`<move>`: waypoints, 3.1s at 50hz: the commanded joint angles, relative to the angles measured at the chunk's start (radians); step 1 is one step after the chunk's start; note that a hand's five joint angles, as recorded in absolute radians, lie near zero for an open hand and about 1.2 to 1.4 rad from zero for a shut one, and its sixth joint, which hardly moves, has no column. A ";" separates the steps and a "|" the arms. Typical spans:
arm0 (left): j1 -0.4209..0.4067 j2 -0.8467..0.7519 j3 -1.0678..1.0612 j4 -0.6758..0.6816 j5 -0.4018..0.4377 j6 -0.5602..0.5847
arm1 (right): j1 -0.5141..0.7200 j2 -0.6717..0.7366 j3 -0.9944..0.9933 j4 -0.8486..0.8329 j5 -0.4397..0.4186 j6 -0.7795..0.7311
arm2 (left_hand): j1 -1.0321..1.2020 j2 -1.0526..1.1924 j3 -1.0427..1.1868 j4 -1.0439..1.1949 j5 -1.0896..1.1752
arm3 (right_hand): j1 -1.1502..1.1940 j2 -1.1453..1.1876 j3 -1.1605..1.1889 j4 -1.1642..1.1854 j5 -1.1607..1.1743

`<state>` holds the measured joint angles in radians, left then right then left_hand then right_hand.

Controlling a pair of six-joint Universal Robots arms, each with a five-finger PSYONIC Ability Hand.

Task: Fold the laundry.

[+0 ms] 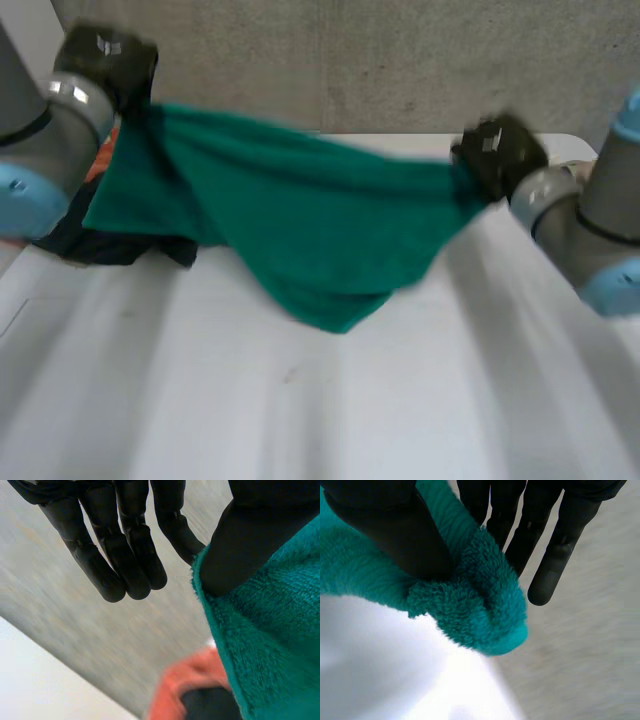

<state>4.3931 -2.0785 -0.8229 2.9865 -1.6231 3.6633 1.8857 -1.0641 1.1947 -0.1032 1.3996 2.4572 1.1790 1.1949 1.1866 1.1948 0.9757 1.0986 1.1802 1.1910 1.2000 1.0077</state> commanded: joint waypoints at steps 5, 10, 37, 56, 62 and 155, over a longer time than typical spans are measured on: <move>-0.050 0.078 0.141 0.265 -0.041 -0.072 | 0.010 -0.017 -0.144 -0.548 0.056 0.217 | 0.217 0.201 0.210 0.201 0.246 | 0.298 0.216 0.205 0.196 0.214; -0.057 0.120 -0.063 0.269 -0.034 -0.081 | -0.014 -0.020 -0.035 -0.532 -0.001 0.198 | 0.217 0.201 0.210 0.201 0.246 | 0.298 0.216 0.205 0.196 0.214; -0.136 -0.003 -0.590 0.173 0.028 -0.106 | -0.116 0.020 0.163 0.151 -0.150 -0.095 | 0.217 0.201 0.210 0.201 0.246 | -0.645 -0.726 -0.737 -0.746 -0.728; -0.123 0.048 -0.634 0.178 0.035 -0.101 | 0.032 0.389 -0.489 0.645 -0.103 0.129 | 0.217 0.201 0.210 0.201 0.246 | -0.651 -0.733 -0.743 -0.752 -0.735; -0.098 0.023 -0.605 0.193 0.049 -0.094 | 0.043 0.490 -0.581 0.608 -0.027 0.108 | 0.217 0.201 0.210 0.201 0.246 | -0.557 -0.639 -0.650 -0.659 -0.641; 0.172 -0.204 -0.490 0.172 0.243 0.029 | -0.091 0.010 0.361 -0.144 -0.139 0.075 | -0.540 -0.556 -0.548 -0.556 -0.511 | 0.298 0.216 0.205 0.196 0.214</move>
<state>4.5818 -2.2417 -1.3554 3.1660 -1.3863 3.6981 1.7939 -1.0502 1.5546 -0.2469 1.2610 2.5340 0.5411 0.5357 0.5459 0.5352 0.3527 1.1324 1.1792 1.1909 1.1979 0.9880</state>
